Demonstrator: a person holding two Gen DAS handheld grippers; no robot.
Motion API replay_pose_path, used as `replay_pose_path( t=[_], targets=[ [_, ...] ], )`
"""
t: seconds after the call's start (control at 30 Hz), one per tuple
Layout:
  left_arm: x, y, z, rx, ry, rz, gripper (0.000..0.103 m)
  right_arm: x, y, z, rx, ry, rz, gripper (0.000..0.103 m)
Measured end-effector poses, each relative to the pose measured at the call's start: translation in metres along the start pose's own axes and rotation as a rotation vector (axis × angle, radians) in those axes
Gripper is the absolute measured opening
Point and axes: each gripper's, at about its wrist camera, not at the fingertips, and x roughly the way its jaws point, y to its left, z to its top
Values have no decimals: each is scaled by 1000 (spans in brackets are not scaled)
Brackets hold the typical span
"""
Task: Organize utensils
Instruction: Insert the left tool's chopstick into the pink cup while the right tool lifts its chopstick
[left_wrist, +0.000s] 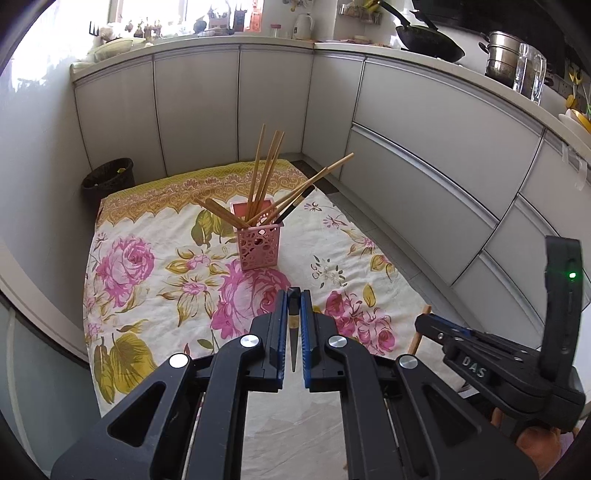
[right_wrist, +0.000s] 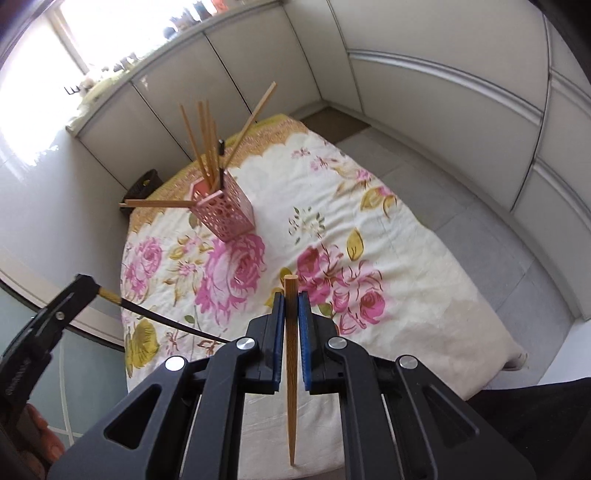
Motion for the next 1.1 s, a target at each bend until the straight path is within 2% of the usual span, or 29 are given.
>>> replay_pose_path(
  t=[0.23, 0.33, 0.53, 0.87, 1.1],
  targets=[
    [-31, -5, 24, -6, -82, -12, 6, -58, 14, 26, -72, -126, 60, 8],
    [-44, -1, 45, -23, -116, -37, 6, -77, 23, 40, -100, -168, 80, 8],
    [-54, 7, 93, -38, -169, -26, 6, -99, 37, 73, -131, -211, 108, 8],
    [-12, 19, 162, -31, -194, 83, 6, -112, 58, 122, -168, -252, 130, 8],
    [41, 38, 184, -62, -160, 137, 6, -101, 62, 136, -166, -252, 128, 8]
  ],
)
